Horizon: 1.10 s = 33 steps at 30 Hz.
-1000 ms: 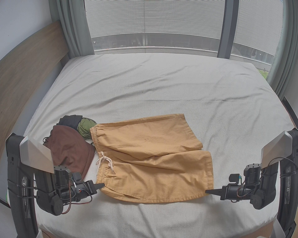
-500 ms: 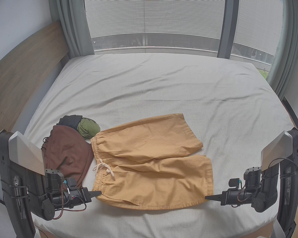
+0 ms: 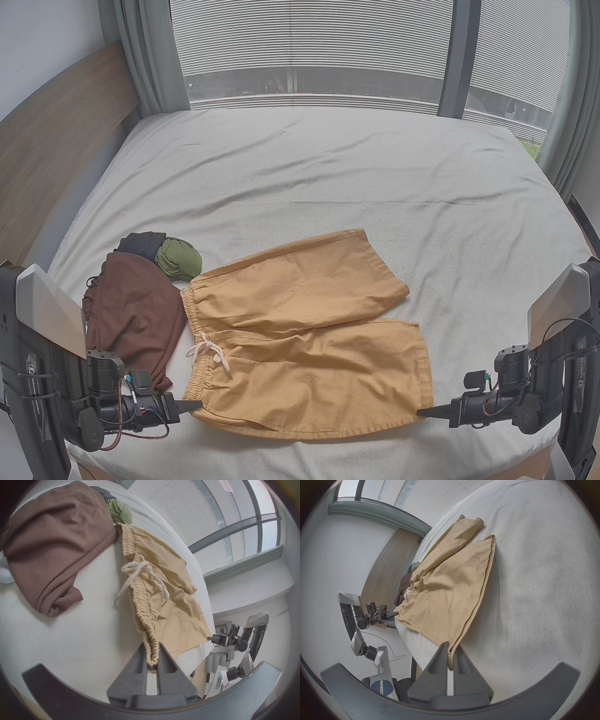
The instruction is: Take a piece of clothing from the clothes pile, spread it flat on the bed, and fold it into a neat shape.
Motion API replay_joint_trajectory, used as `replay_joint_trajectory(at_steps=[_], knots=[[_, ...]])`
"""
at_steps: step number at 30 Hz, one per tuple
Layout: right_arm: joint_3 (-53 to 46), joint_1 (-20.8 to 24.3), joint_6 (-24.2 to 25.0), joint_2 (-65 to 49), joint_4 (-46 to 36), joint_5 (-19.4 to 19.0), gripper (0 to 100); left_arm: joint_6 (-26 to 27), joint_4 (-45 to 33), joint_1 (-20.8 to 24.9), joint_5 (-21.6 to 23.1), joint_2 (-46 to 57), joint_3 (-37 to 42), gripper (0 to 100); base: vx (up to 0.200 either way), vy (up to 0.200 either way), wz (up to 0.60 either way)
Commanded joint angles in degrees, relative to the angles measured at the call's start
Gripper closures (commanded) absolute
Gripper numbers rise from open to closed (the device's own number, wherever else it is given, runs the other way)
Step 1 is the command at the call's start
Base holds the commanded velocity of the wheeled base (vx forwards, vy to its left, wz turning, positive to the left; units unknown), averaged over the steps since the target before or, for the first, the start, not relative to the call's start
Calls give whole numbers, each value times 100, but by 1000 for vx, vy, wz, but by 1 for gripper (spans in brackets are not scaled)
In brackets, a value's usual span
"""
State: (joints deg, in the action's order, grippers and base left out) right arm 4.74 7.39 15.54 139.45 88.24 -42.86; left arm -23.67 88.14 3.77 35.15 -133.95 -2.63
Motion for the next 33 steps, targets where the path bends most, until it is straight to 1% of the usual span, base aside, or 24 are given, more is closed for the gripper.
replay_joint_trajectory(at_steps=[1,8,17,21,24,25,26,28,29,31,33], knots=[[-114,17,-69,21,1,-3,100,56,2,36,1,-8,131,100,0,0,0],[-219,8,-166,21,1,-3,100,381,-16,28,19,-219,255,100,0,0,0],[-149,-18,-166,-58,9,-3,100,425,19,28,45,-202,228,100,0,0,0],[36,-36,-139,-366,9,-3,100,654,46,36,572,53,140,100,0,0,0],[71,-36,-122,-480,9,-3,100,654,46,45,625,132,131,100,0,0,0],[167,-36,-34,-796,9,-12,100,627,54,45,660,343,0,100,0,0,0],[185,-27,1,-875,9,-12,100,618,54,45,669,370,-36,100,0,0,0],[282,0,204,-1122,9,-3,100,574,54,36,669,387,-176,100,0,0,0],[405,8,379,-1306,9,24,100,557,54,10,660,378,-334,100,0,0,0],[466,8,441,-1368,9,41,100,557,54,-8,660,370,-405,100,0,0,0],[686,-18,617,-1570,9,103,100,504,54,-34,643,370,-598,100,0,0,0]])
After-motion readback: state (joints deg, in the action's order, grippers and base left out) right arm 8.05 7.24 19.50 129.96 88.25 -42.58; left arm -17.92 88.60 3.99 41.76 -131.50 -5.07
